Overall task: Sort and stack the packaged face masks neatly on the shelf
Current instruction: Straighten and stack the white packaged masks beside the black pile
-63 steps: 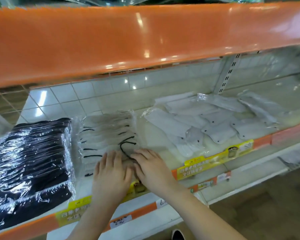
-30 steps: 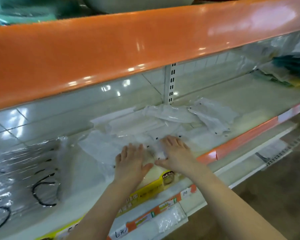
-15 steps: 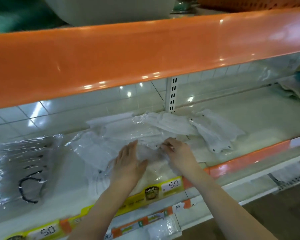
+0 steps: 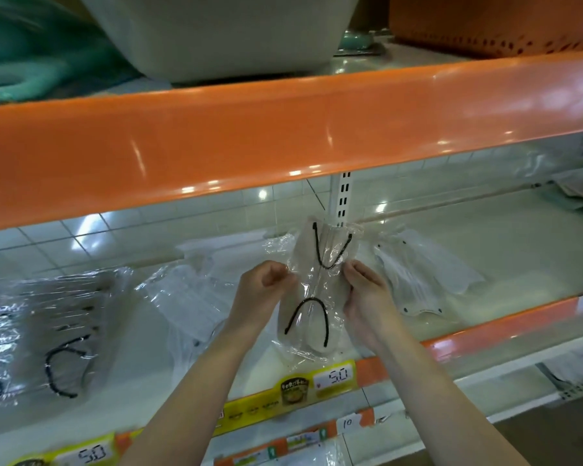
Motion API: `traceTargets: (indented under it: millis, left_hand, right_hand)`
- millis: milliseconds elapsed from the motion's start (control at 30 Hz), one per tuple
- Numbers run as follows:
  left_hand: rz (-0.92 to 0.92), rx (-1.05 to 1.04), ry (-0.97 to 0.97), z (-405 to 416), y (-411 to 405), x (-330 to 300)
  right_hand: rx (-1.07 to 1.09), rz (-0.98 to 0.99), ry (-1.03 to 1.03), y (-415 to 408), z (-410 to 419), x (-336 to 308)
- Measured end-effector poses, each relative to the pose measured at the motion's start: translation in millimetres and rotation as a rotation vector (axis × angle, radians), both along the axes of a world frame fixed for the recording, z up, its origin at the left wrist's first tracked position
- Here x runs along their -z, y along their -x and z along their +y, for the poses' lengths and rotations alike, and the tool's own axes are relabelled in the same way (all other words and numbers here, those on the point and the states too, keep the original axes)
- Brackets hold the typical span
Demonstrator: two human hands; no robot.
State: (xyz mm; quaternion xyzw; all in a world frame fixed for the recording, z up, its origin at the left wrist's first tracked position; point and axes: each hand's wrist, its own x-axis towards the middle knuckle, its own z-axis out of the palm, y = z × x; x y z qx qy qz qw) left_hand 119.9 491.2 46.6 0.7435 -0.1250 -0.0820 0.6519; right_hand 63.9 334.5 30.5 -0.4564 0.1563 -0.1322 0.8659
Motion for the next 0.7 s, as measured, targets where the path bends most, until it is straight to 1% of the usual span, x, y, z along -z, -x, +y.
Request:
traceTargets:
  millis: [67,233,300,367,400,500,567,633,700]
  left_hand:
    - [-0.006,-0.027,-0.003,2,-2,-3]
    - [-0.067,-0.081,0.031,11,-1,-12]
    - [-0.065,-0.127,0.025,16,0,-12]
    - [-0.004,-0.166,0.027,21,0,-10]
    - [0.051,-0.172,0.040,23,0,-8]
    - [0.209,-0.177,0.136,35,9,-12]
    - [0.227,-0.209,0.190,49,13,-20]
    - [0.208,-0.247,0.226,66,13,-26]
    - [0.189,-0.287,0.218,84,12,-26]
  right_hand:
    - [-0.053,0.028,0.044,3,0,-2]
    - [-0.236,0.136,0.282,7,7,-1]
    - [-0.246,0.165,0.334,6,11,0]
    - [-0.221,0.184,0.406,4,17,0]
    - [-0.191,0.199,0.488,2,20,0]
    - [-0.093,0.191,0.832,-3,24,-5]
    - [-0.114,0.172,1.030,-10,27,-13]
    - [-0.200,0.170,1.220,-18,33,-19]
    - [-0.231,0.185,1.358,-24,45,-19]
